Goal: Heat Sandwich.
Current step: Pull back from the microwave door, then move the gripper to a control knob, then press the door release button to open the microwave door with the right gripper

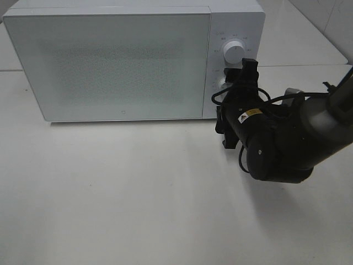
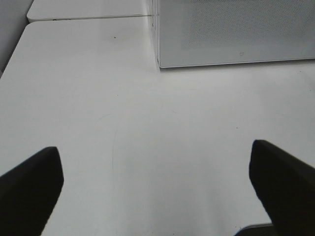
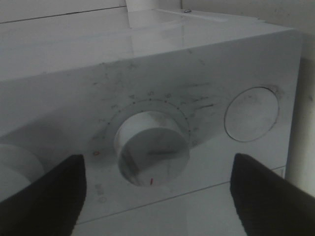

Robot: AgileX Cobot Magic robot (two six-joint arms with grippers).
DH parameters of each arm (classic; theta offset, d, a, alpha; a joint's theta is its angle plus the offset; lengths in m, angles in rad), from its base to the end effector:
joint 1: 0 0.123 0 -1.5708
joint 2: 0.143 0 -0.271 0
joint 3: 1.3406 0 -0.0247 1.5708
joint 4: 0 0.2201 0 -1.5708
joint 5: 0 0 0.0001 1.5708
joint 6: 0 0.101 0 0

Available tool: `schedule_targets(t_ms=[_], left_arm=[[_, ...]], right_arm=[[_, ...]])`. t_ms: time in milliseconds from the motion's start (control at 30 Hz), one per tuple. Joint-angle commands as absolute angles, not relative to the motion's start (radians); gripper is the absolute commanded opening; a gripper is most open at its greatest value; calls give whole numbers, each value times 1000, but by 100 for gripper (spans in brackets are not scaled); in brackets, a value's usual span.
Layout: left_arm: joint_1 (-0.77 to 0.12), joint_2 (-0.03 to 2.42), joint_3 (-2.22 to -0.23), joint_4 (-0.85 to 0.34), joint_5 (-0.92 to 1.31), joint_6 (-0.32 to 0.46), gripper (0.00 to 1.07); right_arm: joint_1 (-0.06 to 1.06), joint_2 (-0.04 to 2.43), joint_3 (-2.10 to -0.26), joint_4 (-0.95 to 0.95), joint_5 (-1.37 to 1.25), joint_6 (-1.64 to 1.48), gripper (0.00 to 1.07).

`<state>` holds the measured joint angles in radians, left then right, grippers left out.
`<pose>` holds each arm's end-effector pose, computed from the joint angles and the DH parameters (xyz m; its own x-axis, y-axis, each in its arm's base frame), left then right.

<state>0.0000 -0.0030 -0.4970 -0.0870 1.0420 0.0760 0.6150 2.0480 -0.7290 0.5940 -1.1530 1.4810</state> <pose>-0.0083 -0.0076 0.2591 -0.4354 0.0319 -0.8997 0.0814 0.9967 -0.0040 0.3073 0.1538 0.1309 -0.0595 0.9934 0.0980 0.1370 -0.0892 0.9866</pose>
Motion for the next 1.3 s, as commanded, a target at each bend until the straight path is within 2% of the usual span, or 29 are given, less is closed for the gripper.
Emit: schedule_targets(t_ms=[33, 633, 967, 1100, 1300], left_arm=[[-3, -25, -495, -86, 1037, 69, 97], [-3, -25, -495, -86, 1037, 69, 97], [-3, -25, -495, -86, 1037, 69, 97], [-3, -25, -495, -86, 1037, 69, 97], [-3, -25, -495, -86, 1037, 69, 97]], right_arm=[[618, 2010, -688, 533, -1165, 1459, 76], [618, 1856, -500, 458, -1068, 1334, 76], [617, 1723, -474, 304, -815, 1080, 76], [615, 1651, -474, 191, -612, 948, 76], [615, 1584, -474, 162, -448, 809, 76]])
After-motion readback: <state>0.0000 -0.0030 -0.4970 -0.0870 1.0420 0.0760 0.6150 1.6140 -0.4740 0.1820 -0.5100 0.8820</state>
